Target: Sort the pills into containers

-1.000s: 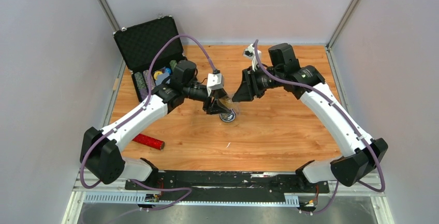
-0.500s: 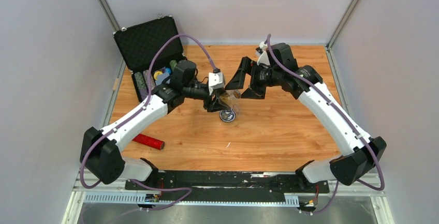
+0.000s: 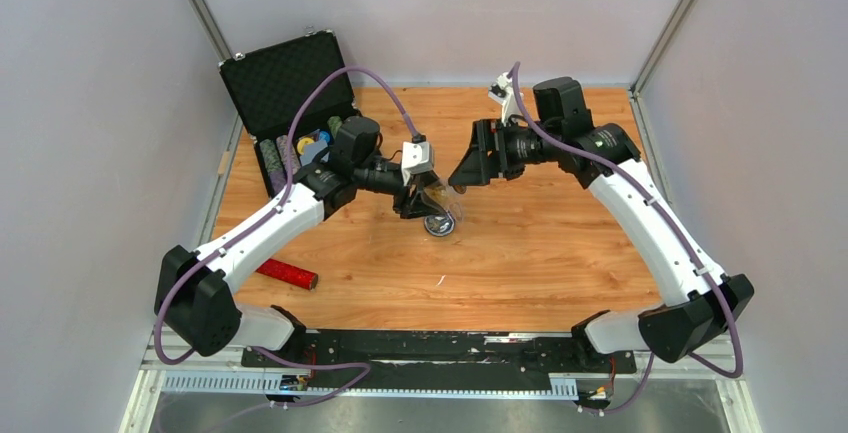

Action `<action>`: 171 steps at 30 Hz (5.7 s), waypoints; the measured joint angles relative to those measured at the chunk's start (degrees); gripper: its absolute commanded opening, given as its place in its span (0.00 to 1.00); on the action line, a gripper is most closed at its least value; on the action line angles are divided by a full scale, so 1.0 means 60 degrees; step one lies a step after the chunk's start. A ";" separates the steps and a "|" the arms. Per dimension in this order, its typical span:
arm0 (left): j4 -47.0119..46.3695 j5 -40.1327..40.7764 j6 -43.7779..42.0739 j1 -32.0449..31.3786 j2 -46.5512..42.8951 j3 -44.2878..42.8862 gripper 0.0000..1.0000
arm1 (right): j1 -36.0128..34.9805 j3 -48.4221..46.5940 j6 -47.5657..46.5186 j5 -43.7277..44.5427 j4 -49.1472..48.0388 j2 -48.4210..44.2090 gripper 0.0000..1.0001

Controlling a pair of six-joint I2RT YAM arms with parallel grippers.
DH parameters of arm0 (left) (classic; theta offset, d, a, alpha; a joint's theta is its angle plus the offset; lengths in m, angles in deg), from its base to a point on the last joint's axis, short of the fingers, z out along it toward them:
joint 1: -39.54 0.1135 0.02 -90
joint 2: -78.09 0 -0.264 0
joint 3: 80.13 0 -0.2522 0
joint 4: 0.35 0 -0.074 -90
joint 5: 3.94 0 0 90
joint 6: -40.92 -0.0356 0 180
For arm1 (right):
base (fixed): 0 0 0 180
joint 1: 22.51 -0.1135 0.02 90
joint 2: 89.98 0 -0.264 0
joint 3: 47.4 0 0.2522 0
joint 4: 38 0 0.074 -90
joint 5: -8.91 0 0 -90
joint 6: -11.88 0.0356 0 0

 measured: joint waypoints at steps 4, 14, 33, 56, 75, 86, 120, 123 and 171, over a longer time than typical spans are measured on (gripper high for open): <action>0.0000 -0.0481 0.0033 0.0000 0.0000 0.0004 0.00 | -0.0062 0.0102 -0.1490 -0.0226 0.0299 -0.0178 0.92; -0.0011 -0.1031 0.0073 0.0000 0.0004 0.0000 0.00 | -0.0310 0.0197 -0.2779 -0.0113 0.0361 -0.0452 0.83; -0.0080 -0.1053 0.0164 0.0007 0.0120 -0.0004 0.00 | -0.1045 0.0361 -0.2885 0.0433 0.0047 -0.0390 0.35; -0.1126 -0.0219 0.0627 0.0033 0.0222 0.0036 0.01 | -0.1220 0.0419 0.3712 0.4273 -0.0776 -0.0474 1.00; -0.0499 -0.1151 0.0270 -0.0011 0.0222 0.0000 0.06 | -0.0984 -0.0153 -0.2929 0.0663 0.0874 -0.0415 0.68; -0.0135 -0.1129 0.0211 0.0040 0.0244 -0.0120 0.06 | -0.1166 -0.0510 -0.2608 0.0750 0.1096 0.0324 0.00; 0.0193 -0.0266 -0.0211 0.0000 0.0270 -0.0120 0.06 | -0.1246 -0.0280 -0.1858 0.1541 -0.0051 -0.0270 0.78; 0.0219 -0.0335 -0.0208 0.0000 0.0270 -0.0120 0.06 | -0.1246 -0.0280 -0.2011 0.1490 -0.0051 -0.0175 0.77; -0.0087 0.0976 -0.0441 0.0004 0.0248 -0.0117 0.02 | -0.1286 -0.0382 0.3100 0.2805 0.0007 0.0670 0.83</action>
